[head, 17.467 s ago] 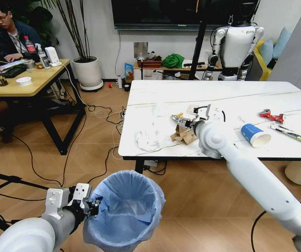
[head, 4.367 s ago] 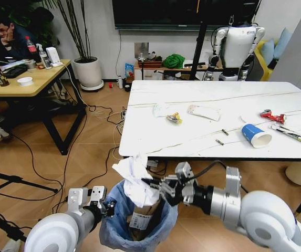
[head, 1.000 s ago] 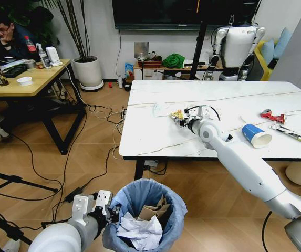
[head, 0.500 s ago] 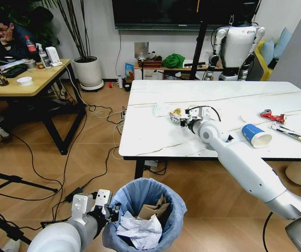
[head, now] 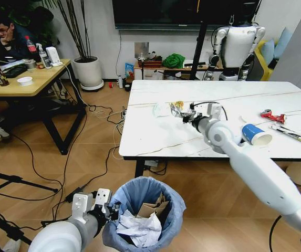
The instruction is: Pick up the trash bin and place the trash from the table into it.
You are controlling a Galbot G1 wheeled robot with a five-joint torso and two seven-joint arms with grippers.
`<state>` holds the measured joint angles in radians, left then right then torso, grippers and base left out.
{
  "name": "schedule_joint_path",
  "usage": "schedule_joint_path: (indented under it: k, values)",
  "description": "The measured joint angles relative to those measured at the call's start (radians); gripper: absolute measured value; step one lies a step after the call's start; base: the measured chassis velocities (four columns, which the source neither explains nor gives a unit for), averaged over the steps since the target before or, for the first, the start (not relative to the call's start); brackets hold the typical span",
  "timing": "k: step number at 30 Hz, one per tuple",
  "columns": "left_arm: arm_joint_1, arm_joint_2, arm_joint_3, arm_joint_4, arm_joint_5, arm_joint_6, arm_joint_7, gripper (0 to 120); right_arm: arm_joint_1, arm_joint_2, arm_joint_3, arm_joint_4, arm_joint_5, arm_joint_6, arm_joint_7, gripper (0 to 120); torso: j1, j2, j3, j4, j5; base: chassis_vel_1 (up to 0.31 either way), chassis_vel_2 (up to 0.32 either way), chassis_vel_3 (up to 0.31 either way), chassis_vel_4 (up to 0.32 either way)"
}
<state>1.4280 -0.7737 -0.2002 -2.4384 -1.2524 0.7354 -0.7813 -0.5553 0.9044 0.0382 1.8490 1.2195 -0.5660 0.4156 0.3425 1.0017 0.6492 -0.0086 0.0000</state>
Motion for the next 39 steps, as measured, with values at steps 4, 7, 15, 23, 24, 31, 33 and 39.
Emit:
schedule_joint_path:
  k: [4, 7, 15, 23, 24, 31, 33, 39]
  values:
    - [-0.003, -0.003, 0.005, 0.004, -0.005, 0.000, -0.006, 0, -0.044, -0.036, 0.053, 0.116, 0.050, -0.004, -0.023, 0, 0.000, 0.000, 0.000, 0.0001, 0.0002, 0.000, 0.000, 0.000, 0.000]
    - [-0.004, -0.004, 0.005, 0.008, -0.014, 0.000, -0.014, 0, -0.078, -0.059, 0.081, 0.189, 0.060, -0.006, -0.052, 0, 0.000, 0.000, 0.000, 0.0001, 0.0000, 0.000, 0.000, 0.000, 0.000]
    - [-0.012, -0.005, 0.005, 0.023, -0.021, 0.000, -0.024, 0, -0.231, -0.126, 0.134, 0.437, 0.062, -0.026, -0.163, 0, 0.000, 0.000, 0.000, -0.0003, 0.0001, 0.000, 0.000, 0.000, 0.000]
    - [-0.011, -0.006, -0.018, 0.021, -0.037, 0.000, -0.047, 0, -0.318, -0.166, 0.077, 0.558, 0.030, -0.052, -0.246, 0, 0.000, 0.000, 0.000, 0.0002, -0.0001, 0.000, 0.000, 0.000, 0.000]
    - [-0.016, -0.003, -0.018, 0.022, -0.039, 0.000, -0.048, 0, -0.337, -0.175, 0.075, 0.572, 0.017, -0.055, -0.260, 0, 0.000, 0.000, 0.000, -0.0003, 0.0000, 0.000, 0.000, 0.000, 0.000]
    - [-0.034, 0.003, -0.001, 0.024, -0.050, 0.000, -0.055, 0, -0.402, -0.223, 0.052, 0.614, -0.068, -0.078, -0.351, 0, 0.000, 0.000, 0.000, 0.0001, 0.0000, 0.000, 0.000, 0.000, 0.000]
    - [-0.038, 0.003, 0.003, 0.024, -0.051, 0.000, -0.056, 0, -0.404, -0.230, 0.029, 0.617, -0.083, -0.079, -0.354, 0, 0.000, 0.000, 0.000, 0.0000, -0.0001, 0.000, 0.000, 0.000, 0.000]
    - [-0.041, 0.014, 0.009, 0.023, -0.059, 0.000, -0.059, 0, -0.426, -0.213, -0.060, 0.592, -0.181, -0.079, -0.344, 0, 0.000, 0.000, 0.000, 0.0001, 0.0000, 0.000, 0.000, 0.000, 0.000]
